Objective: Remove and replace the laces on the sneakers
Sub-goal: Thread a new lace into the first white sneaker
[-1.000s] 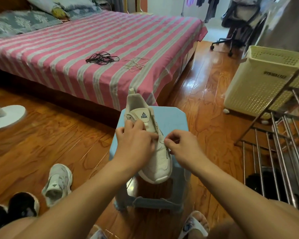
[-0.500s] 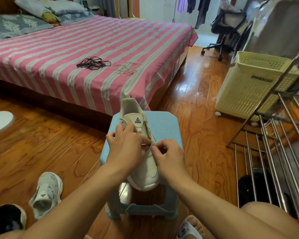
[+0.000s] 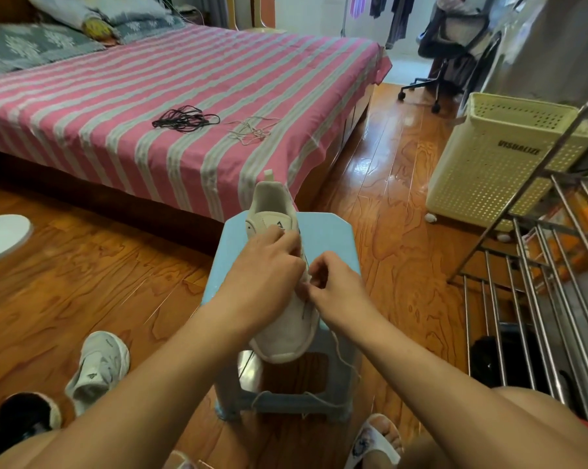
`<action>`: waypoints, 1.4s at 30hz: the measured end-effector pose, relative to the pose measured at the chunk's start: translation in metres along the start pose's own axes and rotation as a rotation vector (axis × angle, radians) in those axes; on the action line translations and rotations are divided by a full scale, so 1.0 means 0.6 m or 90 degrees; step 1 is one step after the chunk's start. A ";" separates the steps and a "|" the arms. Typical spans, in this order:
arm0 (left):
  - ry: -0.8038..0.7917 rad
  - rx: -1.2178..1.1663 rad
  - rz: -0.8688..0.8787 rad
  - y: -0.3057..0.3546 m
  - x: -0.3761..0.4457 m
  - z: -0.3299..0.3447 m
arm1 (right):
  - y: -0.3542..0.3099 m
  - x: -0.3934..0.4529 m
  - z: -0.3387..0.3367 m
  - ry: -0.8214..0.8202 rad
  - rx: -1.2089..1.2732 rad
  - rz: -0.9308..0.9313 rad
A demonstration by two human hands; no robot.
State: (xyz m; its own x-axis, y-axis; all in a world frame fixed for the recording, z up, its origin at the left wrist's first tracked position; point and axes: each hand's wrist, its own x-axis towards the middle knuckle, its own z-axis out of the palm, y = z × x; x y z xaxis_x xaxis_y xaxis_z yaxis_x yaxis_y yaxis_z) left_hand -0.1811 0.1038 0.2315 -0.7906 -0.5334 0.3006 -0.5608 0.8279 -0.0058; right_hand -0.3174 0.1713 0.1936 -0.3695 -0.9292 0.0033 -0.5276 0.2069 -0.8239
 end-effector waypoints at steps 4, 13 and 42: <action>-0.036 0.009 0.103 -0.019 0.002 -0.003 | 0.001 0.003 -0.004 -0.024 0.007 -0.053; 0.078 0.004 0.077 -0.023 -0.025 -0.005 | 0.011 0.020 -0.022 -0.064 -0.264 -0.292; 0.101 -0.689 -0.695 0.001 -0.088 -0.047 | -0.031 0.049 -0.102 0.145 0.708 0.371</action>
State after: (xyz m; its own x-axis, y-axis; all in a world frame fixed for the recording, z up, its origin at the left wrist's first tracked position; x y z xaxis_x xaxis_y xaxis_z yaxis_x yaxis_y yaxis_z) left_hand -0.1328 0.1375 0.2422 -0.0560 -0.9771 -0.2051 -0.3336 -0.1753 0.9263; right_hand -0.3652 0.1591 0.2440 -0.5103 -0.6914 -0.5115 0.6375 0.0951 -0.7646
